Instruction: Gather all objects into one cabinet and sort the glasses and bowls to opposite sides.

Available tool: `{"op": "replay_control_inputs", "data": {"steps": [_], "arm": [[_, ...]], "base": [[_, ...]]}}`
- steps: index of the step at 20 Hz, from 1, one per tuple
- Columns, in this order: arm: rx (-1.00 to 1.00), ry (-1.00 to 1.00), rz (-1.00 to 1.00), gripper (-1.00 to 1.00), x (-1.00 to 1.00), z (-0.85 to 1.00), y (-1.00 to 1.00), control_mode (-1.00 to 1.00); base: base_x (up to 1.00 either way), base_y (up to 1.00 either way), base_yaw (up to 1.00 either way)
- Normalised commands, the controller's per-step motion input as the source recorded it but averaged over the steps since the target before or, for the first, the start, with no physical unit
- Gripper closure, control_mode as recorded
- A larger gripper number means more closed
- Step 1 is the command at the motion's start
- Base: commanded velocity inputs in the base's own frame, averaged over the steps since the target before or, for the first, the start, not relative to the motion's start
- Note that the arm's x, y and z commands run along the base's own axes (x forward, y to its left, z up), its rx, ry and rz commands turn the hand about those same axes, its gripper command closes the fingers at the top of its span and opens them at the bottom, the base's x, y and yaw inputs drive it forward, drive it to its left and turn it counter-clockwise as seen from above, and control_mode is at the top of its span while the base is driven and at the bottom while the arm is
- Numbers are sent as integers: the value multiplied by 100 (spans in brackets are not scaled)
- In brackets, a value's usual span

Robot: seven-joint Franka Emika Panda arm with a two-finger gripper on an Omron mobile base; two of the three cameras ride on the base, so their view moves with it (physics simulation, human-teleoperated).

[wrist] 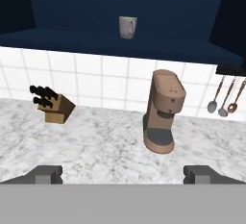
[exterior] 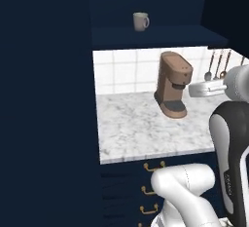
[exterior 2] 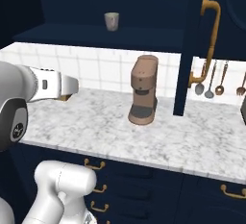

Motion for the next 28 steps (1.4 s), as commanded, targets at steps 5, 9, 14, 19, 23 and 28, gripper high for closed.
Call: {"op": "replay_control_inputs", "data": {"steps": [5, 9, 14, 19, 23, 28], "arm": [[0, 0, 0, -100, 0, 0, 0, 100], [0, 0, 0, -100, 0, 0, 0, 100], [0, 0, 0, -100, 0, 0, 0, 100], [0, 0, 0, -100, 0, 0, 0, 100], [0, 0, 0, -100, 0, 0, 0, 100], [0, 0, 0, -100, 0, 0, 0, 100]], "base": [[40, 0, 0], [34, 0, 0], [36, 0, 0], [35, 0, 0], [33, 0, -1], [32, 0, 0]]}}
